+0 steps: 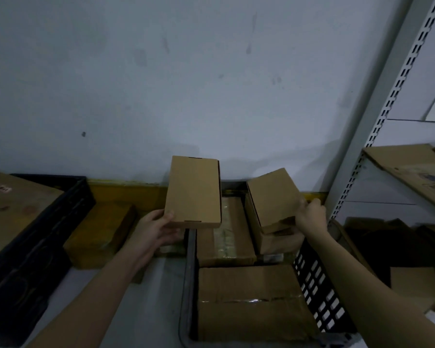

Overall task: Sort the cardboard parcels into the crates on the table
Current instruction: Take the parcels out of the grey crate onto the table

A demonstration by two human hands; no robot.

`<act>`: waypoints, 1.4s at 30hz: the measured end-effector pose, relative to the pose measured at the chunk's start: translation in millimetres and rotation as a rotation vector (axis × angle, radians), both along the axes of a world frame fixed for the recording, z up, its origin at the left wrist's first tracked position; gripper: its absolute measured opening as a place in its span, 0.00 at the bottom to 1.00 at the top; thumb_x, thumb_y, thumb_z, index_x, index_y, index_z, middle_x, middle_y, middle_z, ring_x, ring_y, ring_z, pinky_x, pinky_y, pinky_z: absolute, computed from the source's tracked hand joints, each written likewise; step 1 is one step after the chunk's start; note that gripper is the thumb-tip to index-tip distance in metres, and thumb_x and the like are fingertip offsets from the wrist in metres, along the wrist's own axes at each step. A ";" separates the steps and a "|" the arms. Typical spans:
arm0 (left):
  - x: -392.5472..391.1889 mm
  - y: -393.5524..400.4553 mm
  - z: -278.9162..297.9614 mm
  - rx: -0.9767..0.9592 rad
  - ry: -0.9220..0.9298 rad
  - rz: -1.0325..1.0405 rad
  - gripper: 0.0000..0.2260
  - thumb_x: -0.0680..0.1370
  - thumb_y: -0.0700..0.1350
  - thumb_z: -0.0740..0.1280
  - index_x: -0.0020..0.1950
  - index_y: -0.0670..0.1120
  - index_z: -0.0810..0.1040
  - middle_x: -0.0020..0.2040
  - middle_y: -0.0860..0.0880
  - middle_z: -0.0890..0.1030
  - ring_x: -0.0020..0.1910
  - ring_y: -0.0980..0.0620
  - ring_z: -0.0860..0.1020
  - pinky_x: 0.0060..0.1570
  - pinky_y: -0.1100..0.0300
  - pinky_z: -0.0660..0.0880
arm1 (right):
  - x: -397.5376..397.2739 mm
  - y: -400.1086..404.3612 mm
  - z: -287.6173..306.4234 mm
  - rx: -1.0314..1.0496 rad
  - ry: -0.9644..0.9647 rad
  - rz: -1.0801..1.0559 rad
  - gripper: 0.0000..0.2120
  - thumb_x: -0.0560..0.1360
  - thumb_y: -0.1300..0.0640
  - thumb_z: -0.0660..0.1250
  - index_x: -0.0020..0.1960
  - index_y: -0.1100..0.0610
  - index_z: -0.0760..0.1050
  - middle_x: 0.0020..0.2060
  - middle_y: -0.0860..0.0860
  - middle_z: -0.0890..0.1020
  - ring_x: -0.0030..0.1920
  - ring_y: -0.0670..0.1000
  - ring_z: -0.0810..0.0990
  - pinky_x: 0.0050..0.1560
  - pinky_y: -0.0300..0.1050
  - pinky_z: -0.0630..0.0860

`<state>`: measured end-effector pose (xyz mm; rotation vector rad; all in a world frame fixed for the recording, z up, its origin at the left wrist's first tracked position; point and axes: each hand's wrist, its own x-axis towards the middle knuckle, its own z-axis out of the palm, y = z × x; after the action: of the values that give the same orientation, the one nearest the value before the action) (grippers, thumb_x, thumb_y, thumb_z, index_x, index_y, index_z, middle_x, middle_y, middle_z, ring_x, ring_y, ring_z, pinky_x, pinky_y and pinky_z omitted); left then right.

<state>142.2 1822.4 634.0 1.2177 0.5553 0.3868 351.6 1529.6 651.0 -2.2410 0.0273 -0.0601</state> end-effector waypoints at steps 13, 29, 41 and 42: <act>-71.4 -7.6 -1.9 0.010 -0.062 0.346 0.21 0.79 0.38 0.69 0.70 0.43 0.71 0.57 0.42 0.81 0.50 0.47 0.84 0.39 0.61 0.82 | -58.4 39.2 12.3 0.730 0.256 0.289 0.15 0.83 0.59 0.60 0.68 0.60 0.68 0.61 0.59 0.76 0.59 0.59 0.78 0.45 0.49 0.82; -187.1 113.4 -40.3 0.013 0.062 0.507 0.17 0.77 0.40 0.72 0.65 0.47 0.76 0.61 0.41 0.79 0.54 0.42 0.82 0.45 0.54 0.82 | -158.6 181.2 -1.8 0.820 0.417 0.314 0.16 0.82 0.61 0.62 0.68 0.60 0.65 0.60 0.59 0.74 0.60 0.60 0.77 0.44 0.49 0.81; -234.0 189.4 -99.4 -0.281 0.110 0.446 0.25 0.75 0.38 0.75 0.70 0.44 0.72 0.60 0.40 0.80 0.53 0.44 0.82 0.54 0.50 0.80 | -220.8 291.2 -72.7 0.592 0.401 0.184 0.11 0.81 0.61 0.63 0.62 0.54 0.68 0.53 0.53 0.75 0.49 0.55 0.80 0.48 0.55 0.83; -231.3 193.0 -102.7 -0.297 0.115 0.442 0.27 0.74 0.37 0.75 0.71 0.44 0.72 0.61 0.40 0.80 0.52 0.45 0.82 0.53 0.51 0.80 | -221.3 291.3 -77.5 0.561 0.402 0.187 0.12 0.81 0.62 0.63 0.62 0.54 0.68 0.53 0.53 0.75 0.50 0.56 0.80 0.50 0.57 0.83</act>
<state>-89.1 2015.4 531.3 0.8296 0.9518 0.5849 130.3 1820.9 573.5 -1.6545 0.0451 0.4471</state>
